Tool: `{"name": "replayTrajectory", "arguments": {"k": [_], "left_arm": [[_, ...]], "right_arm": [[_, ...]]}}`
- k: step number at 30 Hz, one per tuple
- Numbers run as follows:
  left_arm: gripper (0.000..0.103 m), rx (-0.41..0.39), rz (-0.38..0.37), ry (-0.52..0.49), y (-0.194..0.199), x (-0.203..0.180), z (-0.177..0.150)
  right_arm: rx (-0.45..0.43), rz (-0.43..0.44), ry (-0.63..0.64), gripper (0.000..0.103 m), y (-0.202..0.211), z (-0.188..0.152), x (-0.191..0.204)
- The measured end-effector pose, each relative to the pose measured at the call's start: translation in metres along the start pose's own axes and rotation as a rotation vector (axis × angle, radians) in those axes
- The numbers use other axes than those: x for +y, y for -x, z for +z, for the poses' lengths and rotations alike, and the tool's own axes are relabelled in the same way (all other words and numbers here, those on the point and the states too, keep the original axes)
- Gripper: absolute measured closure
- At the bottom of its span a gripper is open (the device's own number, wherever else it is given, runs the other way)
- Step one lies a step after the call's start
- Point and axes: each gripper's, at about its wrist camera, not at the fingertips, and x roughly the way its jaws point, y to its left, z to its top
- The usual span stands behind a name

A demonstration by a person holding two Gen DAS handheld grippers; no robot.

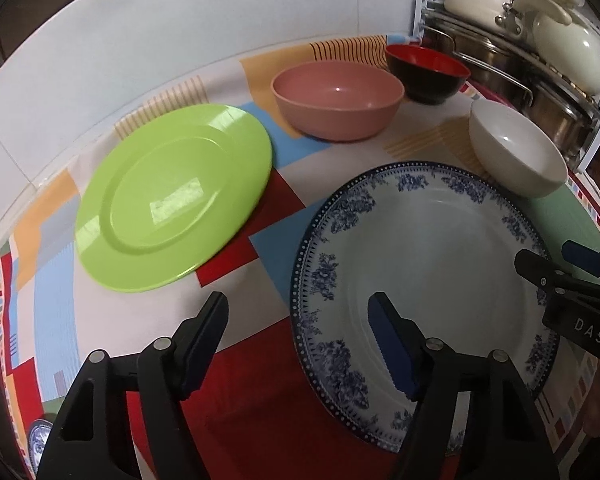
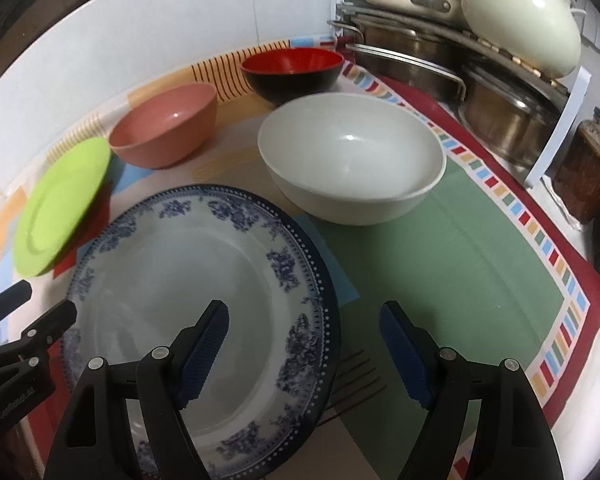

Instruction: Organize plates and bowls

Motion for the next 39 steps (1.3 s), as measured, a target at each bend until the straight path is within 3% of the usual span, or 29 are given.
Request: {"name": "replayTrajectory", "arguments": {"k": [15, 22, 26, 39], "left_arm": [[0.046, 0.043, -0.046, 0.003, -0.023, -0.006, 0.005], [0.066, 0.049, -0.064, 0.013, -0.025, -0.007, 0.006], [0.067, 0.049, -0.067, 0.022, -0.025, -0.005, 0.007], [0.068, 0.031, -0.041, 0.061, -0.009, 0.007, -0.002]], "right_arm": [[0.041, -0.003, -0.009, 0.038, -0.02, 0.002, -0.004], [0.034, 0.002, 0.0, 0.047, -0.019, 0.002, -0.003], [0.023, 0.005, 0.033, 0.061, -0.018, 0.003, 0.002], [0.008, -0.002, 0.084, 0.065, -0.008, -0.001, 0.013]]}}
